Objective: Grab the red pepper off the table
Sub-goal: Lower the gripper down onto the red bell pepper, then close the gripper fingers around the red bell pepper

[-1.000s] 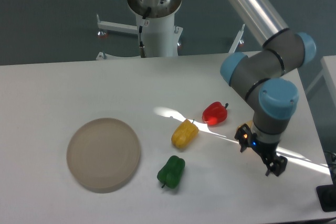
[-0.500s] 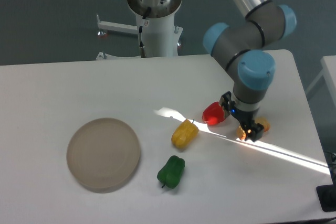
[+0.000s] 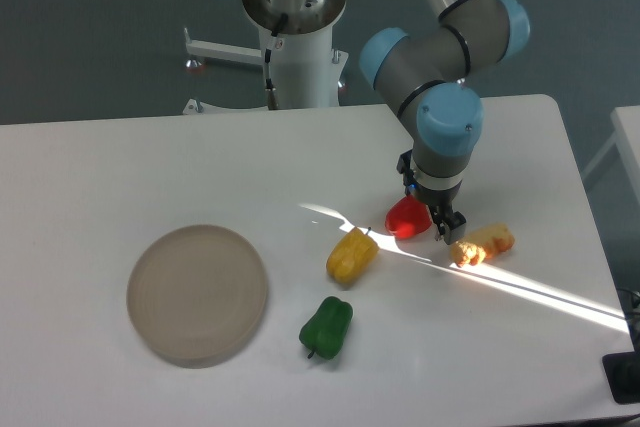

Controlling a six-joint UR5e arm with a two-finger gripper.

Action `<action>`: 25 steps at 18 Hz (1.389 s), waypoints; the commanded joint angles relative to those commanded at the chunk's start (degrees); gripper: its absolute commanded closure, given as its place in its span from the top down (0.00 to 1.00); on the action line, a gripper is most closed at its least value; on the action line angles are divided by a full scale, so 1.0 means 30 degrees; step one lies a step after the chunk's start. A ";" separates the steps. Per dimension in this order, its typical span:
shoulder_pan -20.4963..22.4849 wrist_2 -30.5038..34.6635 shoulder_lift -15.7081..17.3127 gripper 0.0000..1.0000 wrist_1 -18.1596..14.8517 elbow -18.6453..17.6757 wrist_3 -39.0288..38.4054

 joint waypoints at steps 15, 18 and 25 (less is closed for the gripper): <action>-0.0293 0.0439 -0.0263 1.00 0.1377 -0.0850 0.0293; -0.0264 0.0497 -0.0264 1.00 0.1406 -0.1026 0.0381; -0.0264 0.0498 -0.0468 1.00 0.2461 -0.1758 0.0381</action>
